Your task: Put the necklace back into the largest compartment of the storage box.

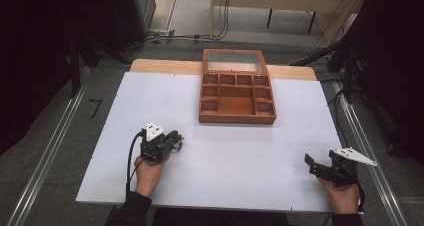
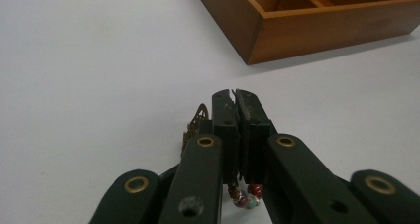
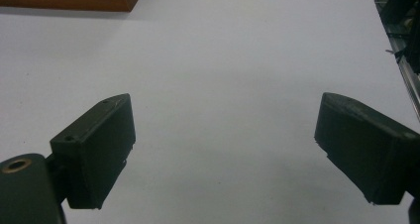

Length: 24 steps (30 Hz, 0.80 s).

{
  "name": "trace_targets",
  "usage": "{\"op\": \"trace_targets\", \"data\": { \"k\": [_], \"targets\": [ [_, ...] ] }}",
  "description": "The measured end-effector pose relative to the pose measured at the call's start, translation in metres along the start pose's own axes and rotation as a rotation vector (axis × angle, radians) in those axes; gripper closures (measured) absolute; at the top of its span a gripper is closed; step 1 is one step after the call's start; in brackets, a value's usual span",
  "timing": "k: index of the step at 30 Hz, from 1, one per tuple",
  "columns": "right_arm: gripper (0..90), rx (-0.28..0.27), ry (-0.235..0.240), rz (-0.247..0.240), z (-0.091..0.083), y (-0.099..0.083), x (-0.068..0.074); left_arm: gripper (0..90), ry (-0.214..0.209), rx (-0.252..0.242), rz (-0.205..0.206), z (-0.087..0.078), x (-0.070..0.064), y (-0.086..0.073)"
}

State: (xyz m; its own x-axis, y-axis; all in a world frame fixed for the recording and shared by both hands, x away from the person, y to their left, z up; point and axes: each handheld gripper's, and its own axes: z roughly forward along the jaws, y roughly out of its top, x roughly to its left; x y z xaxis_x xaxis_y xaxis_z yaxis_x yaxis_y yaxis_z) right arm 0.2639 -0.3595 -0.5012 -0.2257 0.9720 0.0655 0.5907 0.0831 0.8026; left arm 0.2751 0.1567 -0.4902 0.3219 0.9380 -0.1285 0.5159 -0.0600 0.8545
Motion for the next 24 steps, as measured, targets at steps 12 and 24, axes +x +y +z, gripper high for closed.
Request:
{"op": "trace_targets", "data": {
  "k": [12,24],
  "targets": [
    [6.9,-0.001,-0.001,0.004,-0.001,0.000,0.000,88.9,-0.014,-0.020,-0.010,-0.004,-0.002,0.006],
    [6.9,-0.002,-0.001,0.005,0.000,-0.001,-0.001,88.9,-0.032,-0.044,-0.003,-0.006,-0.008,0.017]
  ]
}}
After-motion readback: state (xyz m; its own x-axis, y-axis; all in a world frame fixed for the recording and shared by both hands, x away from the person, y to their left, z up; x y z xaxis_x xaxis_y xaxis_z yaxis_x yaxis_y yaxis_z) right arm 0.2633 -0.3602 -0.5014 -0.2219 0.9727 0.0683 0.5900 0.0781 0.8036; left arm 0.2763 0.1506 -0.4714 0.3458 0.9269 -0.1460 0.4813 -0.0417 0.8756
